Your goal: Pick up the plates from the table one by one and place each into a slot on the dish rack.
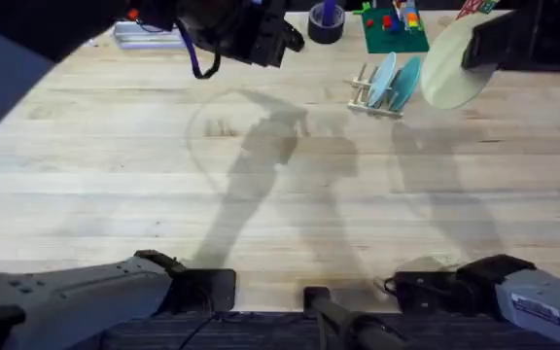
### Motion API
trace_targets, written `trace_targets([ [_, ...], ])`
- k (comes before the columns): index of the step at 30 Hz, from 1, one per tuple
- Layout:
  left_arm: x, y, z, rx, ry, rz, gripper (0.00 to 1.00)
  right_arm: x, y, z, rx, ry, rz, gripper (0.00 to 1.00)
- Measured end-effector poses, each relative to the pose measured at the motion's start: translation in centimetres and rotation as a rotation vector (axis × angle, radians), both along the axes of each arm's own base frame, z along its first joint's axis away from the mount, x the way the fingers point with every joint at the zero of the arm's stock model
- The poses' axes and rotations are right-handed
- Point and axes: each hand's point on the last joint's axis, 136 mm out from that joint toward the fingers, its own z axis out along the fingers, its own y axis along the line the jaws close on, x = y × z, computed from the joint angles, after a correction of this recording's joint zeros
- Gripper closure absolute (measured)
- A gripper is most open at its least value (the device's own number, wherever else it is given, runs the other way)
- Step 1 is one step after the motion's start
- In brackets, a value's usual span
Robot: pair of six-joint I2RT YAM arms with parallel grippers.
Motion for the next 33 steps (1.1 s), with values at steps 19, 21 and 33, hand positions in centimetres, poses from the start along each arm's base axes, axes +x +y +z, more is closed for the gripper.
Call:
trace_targets([
  [19, 0.3, 0.3, 0.6, 0.022, -0.024, -0.005, 0.007, 3.0, -0.3, -1.3, -0.068, 0.112, -0.074, 0.971],
  [21, 0.3, 0.3, 0.6, 0.022, -0.024, -0.005, 0.006, 3.0, -0.6, -1.3, -0.064, 0.109, -0.106, 0.97],
  [33, 0.3, 0.3, 0.6, 0.022, -0.024, -0.005, 0.006, 4.1, -1.7, -0.3, -0.038, 0.074, -0.297, 0.971],
])
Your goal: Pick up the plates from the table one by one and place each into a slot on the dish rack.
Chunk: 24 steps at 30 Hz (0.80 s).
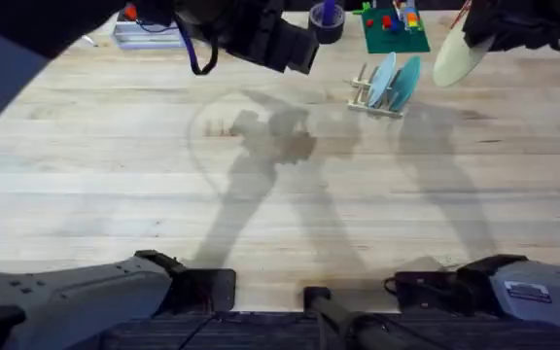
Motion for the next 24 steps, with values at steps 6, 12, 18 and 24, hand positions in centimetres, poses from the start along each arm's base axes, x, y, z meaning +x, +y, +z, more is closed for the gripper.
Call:
trace_targets([
  [6, 0.0, 0.0, 0.0, 0.001, 0.0, 0.0, 0.005, 1.0, 0.2, 0.6, 0.003, -0.016, -0.003, 0.971],
  [12, 0.1, 0.0, 0.1, -0.001, -0.004, 0.0, 0.005, 2.0, 0.5, 1.4, 0.003, -0.033, 0.004, 0.971],
  [18, 0.3, -0.1, 0.2, -0.007, -0.015, 0.0, 0.005, 2.3, 0.6, 0.6, -0.009, -0.003, 0.009, 0.971],
  [24, 0.3, -0.1, 0.2, -0.006, -0.015, 0.0, 0.006, 2.3, 0.6, 0.2, -0.015, 0.017, 0.01, 0.971],
])
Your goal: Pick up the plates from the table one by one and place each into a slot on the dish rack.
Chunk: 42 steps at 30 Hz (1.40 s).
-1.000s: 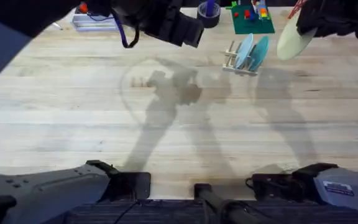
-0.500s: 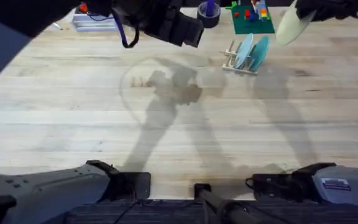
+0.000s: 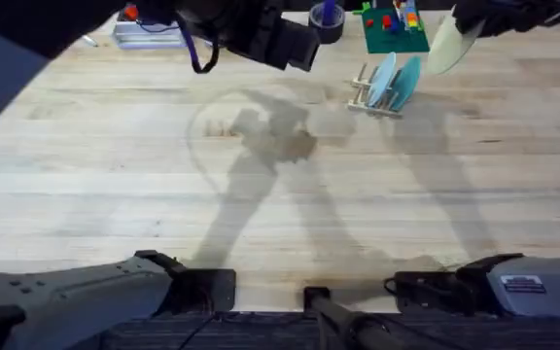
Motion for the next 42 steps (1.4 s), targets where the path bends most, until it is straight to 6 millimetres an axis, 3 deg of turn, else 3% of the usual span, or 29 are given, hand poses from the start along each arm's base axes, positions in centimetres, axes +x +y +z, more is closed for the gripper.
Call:
trace_targets([
  [16, 0.0, 0.0, 0.0, 0.0, 0.0, 0.0, 0.006, 0.2, -0.1, -0.3, -0.008, 0.011, 0.001, 0.971],
  [42, 0.0, 0.0, 0.0, 0.001, 0.001, -0.001, 0.006, 6.1, 0.5, -7.9, -0.043, 0.153, 0.02, 0.971],
])
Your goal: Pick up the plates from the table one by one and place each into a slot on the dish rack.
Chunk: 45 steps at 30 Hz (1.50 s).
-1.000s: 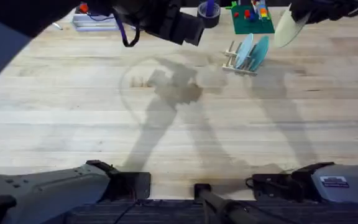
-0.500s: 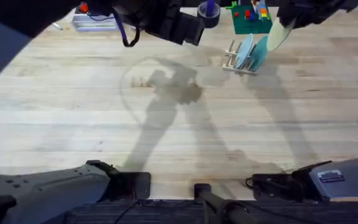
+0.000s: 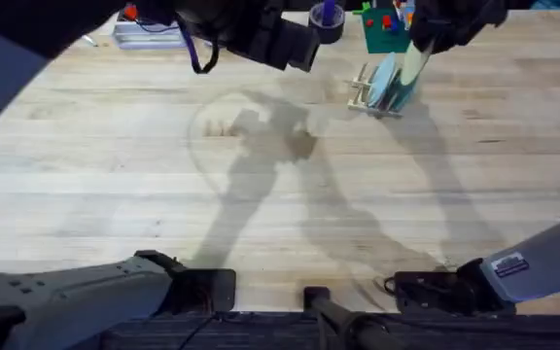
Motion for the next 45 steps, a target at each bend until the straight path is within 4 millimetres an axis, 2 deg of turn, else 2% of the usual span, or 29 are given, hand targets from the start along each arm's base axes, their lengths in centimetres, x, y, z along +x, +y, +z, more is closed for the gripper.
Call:
trace_targets([
  [6, 0.0, 0.0, 0.0, 0.0, 0.0, 0.0, 0.006, 0.7, 0.5, -1.2, 0.031, 0.02, 0.02, 0.971],
  [14, 0.0, 0.0, 0.0, 0.0, 0.0, 0.0, 0.006, 1.3, 0.5, -4.4, 0.027, 0.104, 0.015, 0.971],
  [21, 0.0, 0.0, 0.0, 0.0, 0.0, 0.0, 0.006, 2.0, 0.4, -6.2, 0.024, 0.134, 0.008, 0.971],
  [35, 0.0, 0.0, 0.0, 0.0, 0.0, 0.0, 0.006, 2.3, 0.4, -6.3, 0.027, 0.126, 0.007, 0.971],
  [40, 0.0, 0.0, 0.0, 0.0, 0.0, 0.0, 0.006, 2.3, 0.4, -6.3, 0.028, 0.125, 0.007, 0.804],
  [45, 0.0, 0.0, 0.0, 0.0, 0.0, 0.0, 0.006, 2.3, 0.4, -6.3, 0.028, 0.126, 0.007, 0.79],
])
